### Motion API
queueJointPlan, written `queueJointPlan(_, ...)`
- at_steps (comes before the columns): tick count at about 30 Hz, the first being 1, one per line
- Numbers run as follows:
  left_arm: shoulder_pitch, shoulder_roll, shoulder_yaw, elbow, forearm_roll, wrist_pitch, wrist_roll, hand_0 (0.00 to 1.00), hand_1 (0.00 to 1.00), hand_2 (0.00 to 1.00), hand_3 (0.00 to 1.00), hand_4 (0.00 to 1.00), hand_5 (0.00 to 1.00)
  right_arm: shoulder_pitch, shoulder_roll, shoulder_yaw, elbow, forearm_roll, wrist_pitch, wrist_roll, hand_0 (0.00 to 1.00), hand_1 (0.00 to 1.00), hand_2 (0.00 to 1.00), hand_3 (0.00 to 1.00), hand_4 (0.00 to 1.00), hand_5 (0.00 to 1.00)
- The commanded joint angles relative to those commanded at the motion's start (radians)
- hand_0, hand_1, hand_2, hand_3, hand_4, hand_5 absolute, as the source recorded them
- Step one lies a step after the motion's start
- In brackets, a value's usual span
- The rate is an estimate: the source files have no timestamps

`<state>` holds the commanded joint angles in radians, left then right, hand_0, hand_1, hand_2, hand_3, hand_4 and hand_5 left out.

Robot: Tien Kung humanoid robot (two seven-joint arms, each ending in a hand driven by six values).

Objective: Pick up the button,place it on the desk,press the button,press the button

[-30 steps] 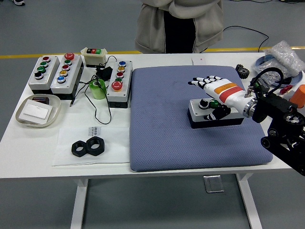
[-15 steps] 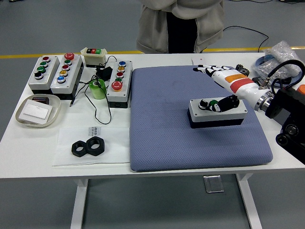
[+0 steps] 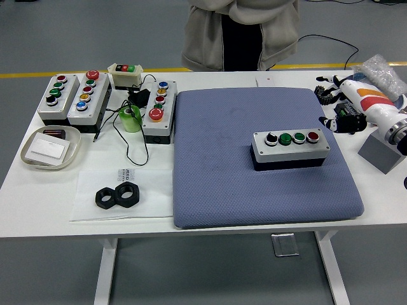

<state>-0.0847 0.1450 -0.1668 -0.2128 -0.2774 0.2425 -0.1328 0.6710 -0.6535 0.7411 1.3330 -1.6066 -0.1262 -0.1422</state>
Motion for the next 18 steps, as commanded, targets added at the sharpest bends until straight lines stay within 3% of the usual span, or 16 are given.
queueJointPlan(8,-0.001,-0.001,0.001,0.000,-0.001,-0.001,0.000,0.693,0.831,0.889,0.830,0.651,0.998,-0.031,-0.020,0.000,0.006,0.003,0.091,-0.025,0.127,0.056,0.242,0.818,0.484,0.002)
queueJointPlan(18,-0.002,0.000,0.002,0.000,0.000,-0.001,0.000,0.693,0.831,0.889,0.830,0.652,0.998,-0.046,-0.032,-0.003,0.036,-0.007,0.132,-0.040,0.128,0.027,0.198,0.805,0.465,0.002)
